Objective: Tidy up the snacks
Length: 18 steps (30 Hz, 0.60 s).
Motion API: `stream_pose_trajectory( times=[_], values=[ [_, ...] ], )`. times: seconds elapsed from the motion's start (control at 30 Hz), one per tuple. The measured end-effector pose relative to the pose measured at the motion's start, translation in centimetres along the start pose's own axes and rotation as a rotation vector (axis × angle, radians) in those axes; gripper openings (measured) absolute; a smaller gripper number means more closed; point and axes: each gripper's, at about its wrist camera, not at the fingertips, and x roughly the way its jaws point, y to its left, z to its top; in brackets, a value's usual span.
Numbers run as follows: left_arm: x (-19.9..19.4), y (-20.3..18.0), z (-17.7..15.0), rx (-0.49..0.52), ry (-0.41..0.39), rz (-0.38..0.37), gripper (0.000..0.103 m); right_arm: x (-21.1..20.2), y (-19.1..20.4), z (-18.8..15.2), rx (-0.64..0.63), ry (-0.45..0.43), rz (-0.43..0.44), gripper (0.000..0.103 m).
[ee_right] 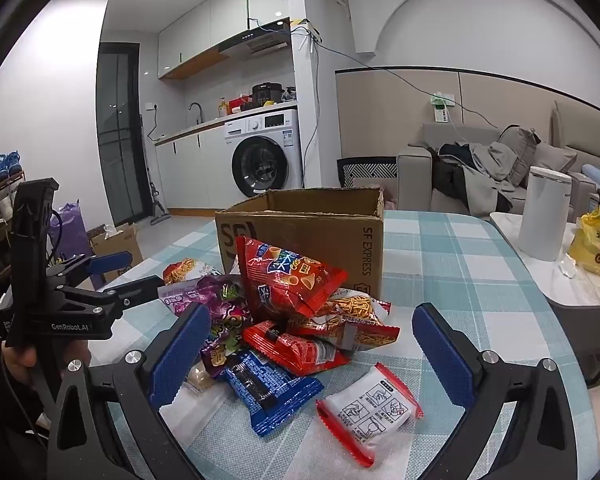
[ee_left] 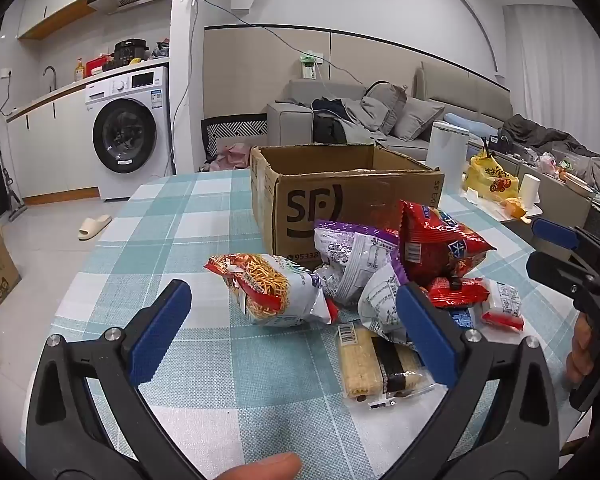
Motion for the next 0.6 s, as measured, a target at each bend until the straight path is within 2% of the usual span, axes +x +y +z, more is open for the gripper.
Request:
stream_pose_trajectory(
  times=[0.6],
  values=[
    [-0.03,0.02,-0.01,-0.003,-0.007,-0.002,0.102,0.00,-0.05,0.05,-0.008,-0.004,-0.002,0.103]
  ],
)
